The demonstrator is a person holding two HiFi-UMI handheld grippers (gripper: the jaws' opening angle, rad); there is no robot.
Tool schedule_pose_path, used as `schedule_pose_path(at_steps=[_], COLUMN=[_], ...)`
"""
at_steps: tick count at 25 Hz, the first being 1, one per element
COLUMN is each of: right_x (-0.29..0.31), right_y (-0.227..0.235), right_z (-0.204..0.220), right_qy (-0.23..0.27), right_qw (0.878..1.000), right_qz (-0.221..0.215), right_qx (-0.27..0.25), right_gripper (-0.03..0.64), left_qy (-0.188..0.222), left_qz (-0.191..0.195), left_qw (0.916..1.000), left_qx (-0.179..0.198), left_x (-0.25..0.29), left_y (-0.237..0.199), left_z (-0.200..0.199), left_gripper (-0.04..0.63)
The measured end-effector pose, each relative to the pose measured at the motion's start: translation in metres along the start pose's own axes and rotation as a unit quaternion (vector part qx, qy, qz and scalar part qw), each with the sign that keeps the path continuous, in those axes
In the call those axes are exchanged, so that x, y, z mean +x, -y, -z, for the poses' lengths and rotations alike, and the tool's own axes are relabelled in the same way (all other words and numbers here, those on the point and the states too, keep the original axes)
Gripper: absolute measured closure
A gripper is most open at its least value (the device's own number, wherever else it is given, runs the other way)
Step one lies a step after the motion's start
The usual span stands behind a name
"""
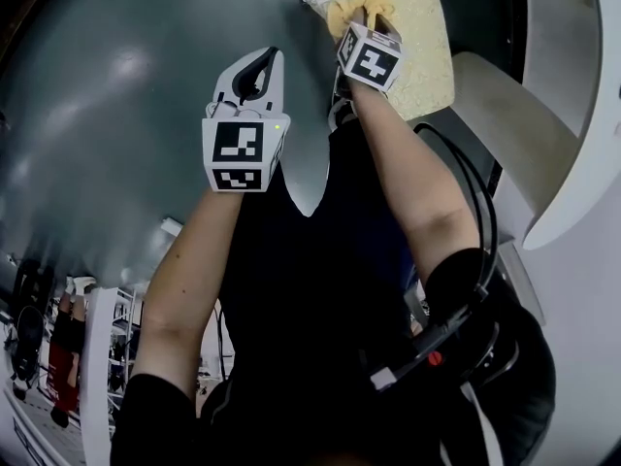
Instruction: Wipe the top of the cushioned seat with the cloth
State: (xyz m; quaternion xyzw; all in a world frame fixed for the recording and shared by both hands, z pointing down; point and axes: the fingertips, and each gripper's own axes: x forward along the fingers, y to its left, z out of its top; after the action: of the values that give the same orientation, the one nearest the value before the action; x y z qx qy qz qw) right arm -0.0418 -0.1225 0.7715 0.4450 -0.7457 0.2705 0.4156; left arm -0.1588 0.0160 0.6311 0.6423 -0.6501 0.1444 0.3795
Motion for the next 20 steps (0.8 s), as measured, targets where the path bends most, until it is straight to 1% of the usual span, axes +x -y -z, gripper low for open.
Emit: schedule_pose_path(at_steps=[2, 5, 6, 8, 10, 11, 13, 15, 20], right_x=[0.000, 0.000, -0.001, -0.004, -0.017, -0.028, -0.055, -0.083, -0.138], right_y=[-0.007, -0.022, -0.028, -0.040, -0.053, -0.057, -0.060, -0.059, -0.053], right_z=[0.004, 0.007, 0.008, 0.010, 0.011, 0.010, 0.005, -0.003, -0.036], right_qy=[0.003, -0.004, -0.011, -0.037, -0.069, -0.078, -0.078, -0.077, -0.055], right_qw=[1.000, 0.999, 0.999, 0.996, 0.988, 0.985, 0.981, 0.978, 0.977], right_qz=[-0.008, -0.015, -0.023, -0.060, -0.108, -0.125, -0.147, -0.166, -0.186], right_qx=[0.003, -0.033, -0.043, -0.063, -0.083, -0.091, -0.102, -0.102, -0.088], right_gripper=[0.560, 0.560, 0.560, 0.558, 0.558, 0.558, 0.557, 0.555, 0.555], left_qy=[0.000, 0.000, -0.001, -0.002, 0.000, 0.003, 0.009, 0.012, 0.017], left_qz=[-0.003, -0.011, -0.013, -0.018, -0.021, -0.021, -0.017, -0.005, 0.019], left_qw=[1.0000, 0.9999, 0.9999, 0.9998, 0.9998, 0.9998, 0.9998, 0.9998, 0.9979], left_qx=[-0.005, -0.007, -0.008, -0.008, -0.003, -0.001, 0.004, 0.014, 0.060], left_x=[0.000, -0.003, -0.004, -0.007, -0.016, -0.022, -0.037, -0.049, -0.070], left_y=[-0.003, -0.006, -0.006, -0.005, -0.004, -0.003, 0.003, 0.015, 0.047], left_z=[0.002, 0.005, 0.006, 0.007, 0.000, -0.006, -0.021, -0.037, -0.073], left_gripper=[0.592, 0.592, 0.592, 0.593, 0.592, 0.592, 0.592, 0.592, 0.592])
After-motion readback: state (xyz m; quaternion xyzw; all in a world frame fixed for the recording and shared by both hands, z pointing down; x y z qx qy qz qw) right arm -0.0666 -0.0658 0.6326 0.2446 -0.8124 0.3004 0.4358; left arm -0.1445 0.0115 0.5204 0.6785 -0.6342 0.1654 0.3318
